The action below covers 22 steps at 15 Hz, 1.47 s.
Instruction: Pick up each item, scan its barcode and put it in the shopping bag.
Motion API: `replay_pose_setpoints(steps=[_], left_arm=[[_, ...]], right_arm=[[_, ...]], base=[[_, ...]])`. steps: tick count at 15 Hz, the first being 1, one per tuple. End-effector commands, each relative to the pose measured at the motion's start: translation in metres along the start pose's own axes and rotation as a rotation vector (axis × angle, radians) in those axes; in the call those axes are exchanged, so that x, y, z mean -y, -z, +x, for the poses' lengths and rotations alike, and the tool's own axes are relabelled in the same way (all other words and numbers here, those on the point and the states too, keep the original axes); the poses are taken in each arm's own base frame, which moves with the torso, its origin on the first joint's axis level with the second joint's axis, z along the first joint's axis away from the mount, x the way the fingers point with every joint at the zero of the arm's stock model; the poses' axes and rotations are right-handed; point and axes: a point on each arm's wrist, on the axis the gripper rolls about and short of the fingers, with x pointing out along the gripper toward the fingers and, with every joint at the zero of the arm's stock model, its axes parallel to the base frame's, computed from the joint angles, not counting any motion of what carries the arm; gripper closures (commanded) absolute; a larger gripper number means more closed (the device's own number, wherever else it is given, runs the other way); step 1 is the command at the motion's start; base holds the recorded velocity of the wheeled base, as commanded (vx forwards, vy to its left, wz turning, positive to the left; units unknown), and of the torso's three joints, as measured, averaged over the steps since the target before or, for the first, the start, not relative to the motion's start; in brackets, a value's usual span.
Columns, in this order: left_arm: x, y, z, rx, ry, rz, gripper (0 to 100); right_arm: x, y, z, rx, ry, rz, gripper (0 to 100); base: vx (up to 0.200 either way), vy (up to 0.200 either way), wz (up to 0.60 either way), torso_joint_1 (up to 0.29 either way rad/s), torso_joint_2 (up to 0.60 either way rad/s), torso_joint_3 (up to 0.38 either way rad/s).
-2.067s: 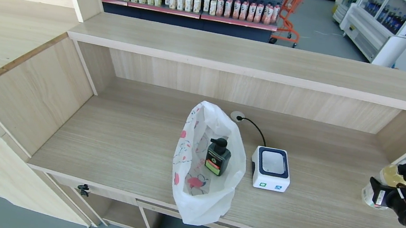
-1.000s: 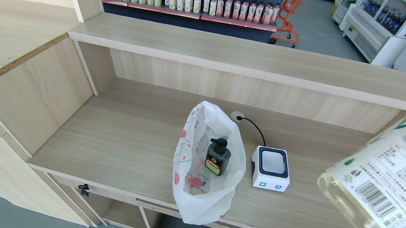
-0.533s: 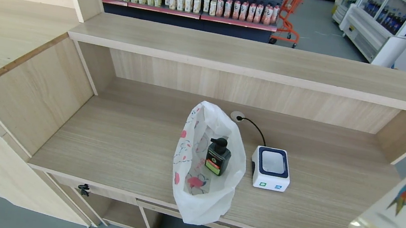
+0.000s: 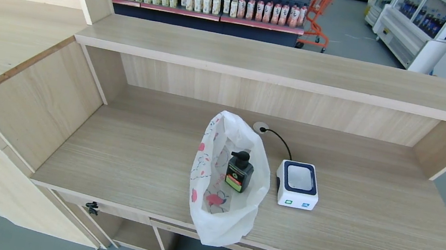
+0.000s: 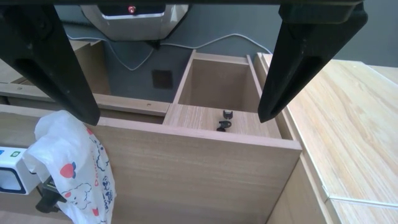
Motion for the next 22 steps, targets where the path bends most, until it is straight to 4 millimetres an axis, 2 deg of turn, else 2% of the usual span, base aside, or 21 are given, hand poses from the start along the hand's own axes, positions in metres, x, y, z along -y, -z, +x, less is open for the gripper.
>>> replay_pose_setpoints(steps=[1, 5, 10, 13, 22], left_arm=[[0.000, 0.000, 0.000, 0.001, 0.000, -0.002, 0], [0.000, 0.000, 0.000, 0.001, 0.000, 0.000, 0], [0.000, 0.000, 0.000, 0.001, 0.000, 0.000, 0], [0.000, 0.000, 0.000, 0.001, 0.000, 0.000, 0], [0.000, 0.000, 0.000, 0.001, 0.000, 0.000, 0]], right_arm=[[0.003, -0.003, 0.006, -0.014, -0.001, 0.013, 100], [0.015, 0.007, 0.009, -0.045, 0.031, 0.006, 100], [0.021, 0.011, 0.010, -0.057, 0.048, -0.013, 100], [0.028, 0.018, 0.009, -0.072, 0.068, -0.077, 100], [0.029, 0.018, 0.007, -0.058, 0.094, -0.080, 100]], base=[[0.000, 0.000, 0.00, 0.000, 0.00, 0.000], [0.000, 0.000, 0.00, 0.000, 0.00, 0.000], [0.000, 0.000, 0.00, 0.000, 0.00, 0.000], [0.000, 0.000, 0.00, 0.000, 0.00, 0.000], [0.000, 0.000, 0.00, 0.000, 0.00, 0.000]])
